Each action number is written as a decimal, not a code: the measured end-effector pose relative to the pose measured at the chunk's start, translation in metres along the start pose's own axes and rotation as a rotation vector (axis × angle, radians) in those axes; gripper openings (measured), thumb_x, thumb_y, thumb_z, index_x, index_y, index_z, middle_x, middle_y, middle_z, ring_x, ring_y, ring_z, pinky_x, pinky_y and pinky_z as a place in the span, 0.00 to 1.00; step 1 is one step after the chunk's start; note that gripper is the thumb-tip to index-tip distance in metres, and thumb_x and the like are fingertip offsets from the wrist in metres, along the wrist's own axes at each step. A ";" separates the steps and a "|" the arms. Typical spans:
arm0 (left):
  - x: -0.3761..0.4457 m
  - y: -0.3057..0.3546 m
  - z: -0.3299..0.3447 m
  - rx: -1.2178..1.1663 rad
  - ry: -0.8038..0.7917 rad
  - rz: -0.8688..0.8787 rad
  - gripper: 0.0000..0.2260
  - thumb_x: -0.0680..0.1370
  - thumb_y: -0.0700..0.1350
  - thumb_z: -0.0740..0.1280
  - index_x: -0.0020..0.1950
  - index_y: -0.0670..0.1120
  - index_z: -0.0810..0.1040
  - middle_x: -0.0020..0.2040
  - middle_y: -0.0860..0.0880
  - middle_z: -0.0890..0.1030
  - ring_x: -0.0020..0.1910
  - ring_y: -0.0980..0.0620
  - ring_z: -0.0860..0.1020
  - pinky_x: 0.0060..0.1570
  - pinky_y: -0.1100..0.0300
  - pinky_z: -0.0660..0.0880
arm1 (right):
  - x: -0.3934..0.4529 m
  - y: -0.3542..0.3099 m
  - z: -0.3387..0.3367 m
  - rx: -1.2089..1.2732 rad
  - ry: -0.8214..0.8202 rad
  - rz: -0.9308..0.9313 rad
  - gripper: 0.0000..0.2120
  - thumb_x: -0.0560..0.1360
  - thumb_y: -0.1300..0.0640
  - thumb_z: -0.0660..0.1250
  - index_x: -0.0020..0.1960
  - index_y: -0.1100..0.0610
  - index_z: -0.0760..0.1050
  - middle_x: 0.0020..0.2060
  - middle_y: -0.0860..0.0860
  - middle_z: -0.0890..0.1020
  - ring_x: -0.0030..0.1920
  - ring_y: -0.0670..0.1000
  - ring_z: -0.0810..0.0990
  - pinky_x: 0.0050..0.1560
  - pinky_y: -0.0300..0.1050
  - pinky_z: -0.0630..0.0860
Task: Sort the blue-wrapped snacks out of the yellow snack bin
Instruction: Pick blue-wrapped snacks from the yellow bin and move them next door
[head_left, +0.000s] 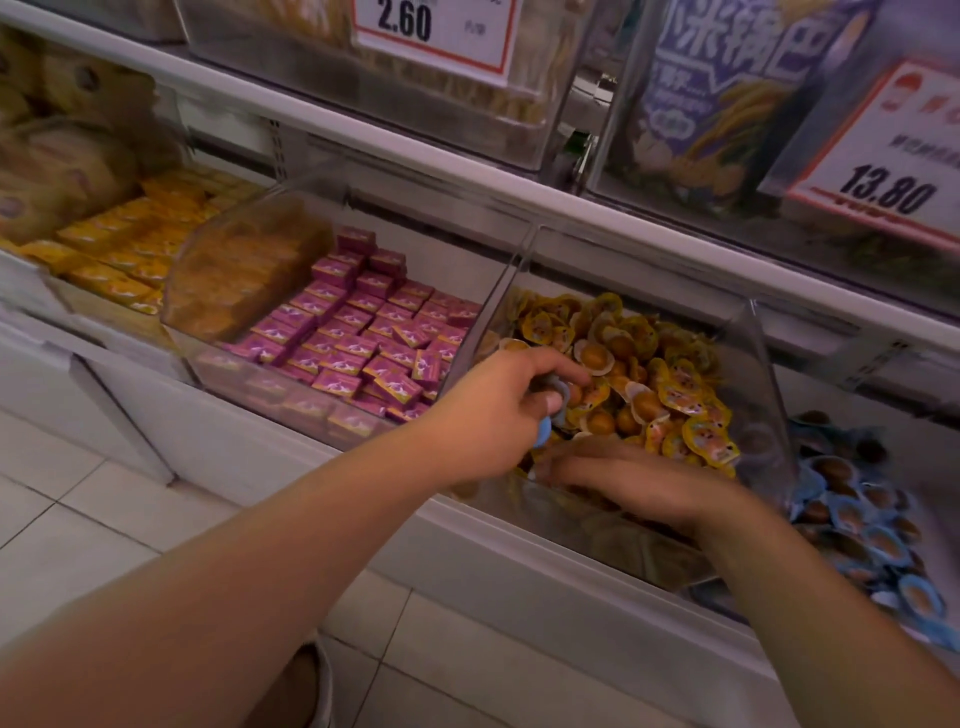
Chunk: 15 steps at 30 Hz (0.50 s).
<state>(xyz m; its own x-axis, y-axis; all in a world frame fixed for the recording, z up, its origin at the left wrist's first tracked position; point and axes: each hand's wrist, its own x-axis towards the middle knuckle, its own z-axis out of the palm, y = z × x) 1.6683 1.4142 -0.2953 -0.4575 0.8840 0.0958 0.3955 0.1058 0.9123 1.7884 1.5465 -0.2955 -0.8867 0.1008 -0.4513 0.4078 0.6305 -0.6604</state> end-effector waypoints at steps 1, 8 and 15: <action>0.002 -0.001 0.001 -0.021 0.026 0.010 0.14 0.82 0.36 0.61 0.62 0.51 0.79 0.57 0.50 0.82 0.58 0.55 0.79 0.59 0.54 0.78 | 0.000 0.001 0.001 0.026 0.016 -0.025 0.13 0.76 0.41 0.63 0.54 0.45 0.81 0.52 0.42 0.84 0.56 0.43 0.79 0.65 0.51 0.72; 0.010 -0.007 0.006 -0.265 0.173 0.041 0.15 0.81 0.36 0.62 0.57 0.55 0.80 0.50 0.53 0.84 0.52 0.58 0.82 0.43 0.61 0.81 | -0.004 0.005 -0.001 0.220 0.031 -0.179 0.22 0.73 0.55 0.75 0.66 0.53 0.76 0.59 0.47 0.83 0.61 0.46 0.80 0.66 0.44 0.74; 0.014 -0.005 0.011 -0.346 0.273 0.031 0.14 0.81 0.34 0.62 0.58 0.51 0.80 0.50 0.49 0.85 0.48 0.55 0.83 0.42 0.67 0.77 | -0.014 0.012 -0.010 0.308 0.310 -0.193 0.13 0.70 0.62 0.77 0.54 0.55 0.81 0.45 0.45 0.84 0.46 0.41 0.82 0.49 0.35 0.76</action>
<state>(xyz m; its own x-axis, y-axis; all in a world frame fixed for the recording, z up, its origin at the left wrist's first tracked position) 1.6683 1.4308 -0.3030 -0.6614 0.7271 0.1840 0.1434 -0.1182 0.9826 1.8035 1.5602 -0.2908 -0.9566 0.2590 -0.1335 0.2336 0.4074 -0.8829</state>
